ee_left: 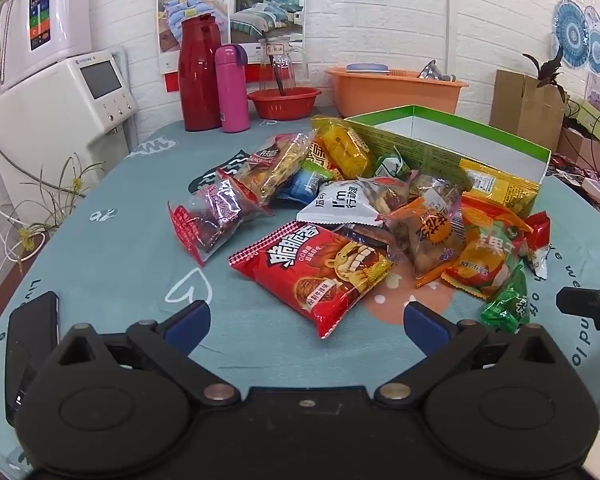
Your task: Organize snacks
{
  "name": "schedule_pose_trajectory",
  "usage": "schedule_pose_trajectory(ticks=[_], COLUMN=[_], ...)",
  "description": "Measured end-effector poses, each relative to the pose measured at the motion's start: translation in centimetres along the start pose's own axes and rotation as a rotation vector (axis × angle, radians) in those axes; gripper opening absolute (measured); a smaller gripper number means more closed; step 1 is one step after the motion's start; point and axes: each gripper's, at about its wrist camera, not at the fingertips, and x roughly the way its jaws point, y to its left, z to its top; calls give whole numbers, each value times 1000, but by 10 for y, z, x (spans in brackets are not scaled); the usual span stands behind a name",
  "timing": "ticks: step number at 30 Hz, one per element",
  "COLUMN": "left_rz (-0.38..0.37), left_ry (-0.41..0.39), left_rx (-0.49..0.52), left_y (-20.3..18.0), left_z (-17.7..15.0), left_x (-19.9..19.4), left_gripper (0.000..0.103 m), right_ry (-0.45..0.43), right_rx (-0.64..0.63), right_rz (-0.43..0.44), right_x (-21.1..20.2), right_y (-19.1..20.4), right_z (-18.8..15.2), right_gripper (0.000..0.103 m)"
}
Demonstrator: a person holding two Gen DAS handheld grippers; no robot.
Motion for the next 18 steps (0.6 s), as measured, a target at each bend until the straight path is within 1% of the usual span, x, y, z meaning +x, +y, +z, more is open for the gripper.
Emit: schedule_pose_trajectory(ticks=[18], left_rz=[-14], left_ry=[4], left_rx=[17], left_y=[-8], left_z=[0], left_x=[1], left_gripper=[103], right_ry=[-4], right_rx=[22], right_rz=[-5], right_x=[-5], right_y=[-5], right_z=[-3], right_gripper=[103])
